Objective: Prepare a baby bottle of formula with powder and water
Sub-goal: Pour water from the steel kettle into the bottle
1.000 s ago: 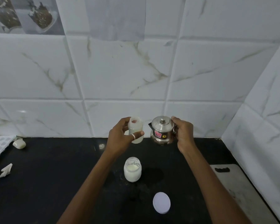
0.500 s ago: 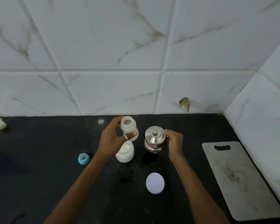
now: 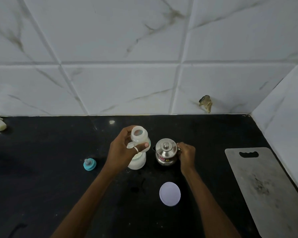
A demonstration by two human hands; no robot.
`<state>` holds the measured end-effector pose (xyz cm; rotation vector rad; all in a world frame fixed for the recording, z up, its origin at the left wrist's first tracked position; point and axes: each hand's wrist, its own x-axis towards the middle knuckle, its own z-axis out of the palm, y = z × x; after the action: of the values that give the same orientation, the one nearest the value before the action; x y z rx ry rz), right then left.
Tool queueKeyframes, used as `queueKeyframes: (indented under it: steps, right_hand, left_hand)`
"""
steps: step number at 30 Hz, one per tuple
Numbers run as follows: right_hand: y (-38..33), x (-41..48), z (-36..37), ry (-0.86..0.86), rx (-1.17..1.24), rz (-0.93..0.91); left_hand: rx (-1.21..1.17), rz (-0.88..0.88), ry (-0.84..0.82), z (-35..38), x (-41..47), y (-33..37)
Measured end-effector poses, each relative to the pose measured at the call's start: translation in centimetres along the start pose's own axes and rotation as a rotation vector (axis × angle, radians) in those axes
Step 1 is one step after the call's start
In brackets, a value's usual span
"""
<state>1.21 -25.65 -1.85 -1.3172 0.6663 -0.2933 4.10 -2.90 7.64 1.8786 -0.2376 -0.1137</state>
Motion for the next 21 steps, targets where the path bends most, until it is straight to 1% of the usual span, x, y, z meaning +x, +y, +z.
queueKeyframes:
  steps: [8,13,21]
  right_hand:
    - [1.1,0.6,-0.3,0.008,-0.021,-0.002]
    - [1.6,0.7,-0.9,-0.034,-0.061,0.029]
    - [1.9,1.4,-2.2,-0.087,-0.165,-0.056]
  left_hand:
    - [-0.021,0.012,0.008,-0.1,-0.2,-0.3]
    - [-0.014,0.010,0.011,0.0,-0.3,-0.6]
    - [-0.031,0.001,0.009,0.7,-0.6,-0.3]
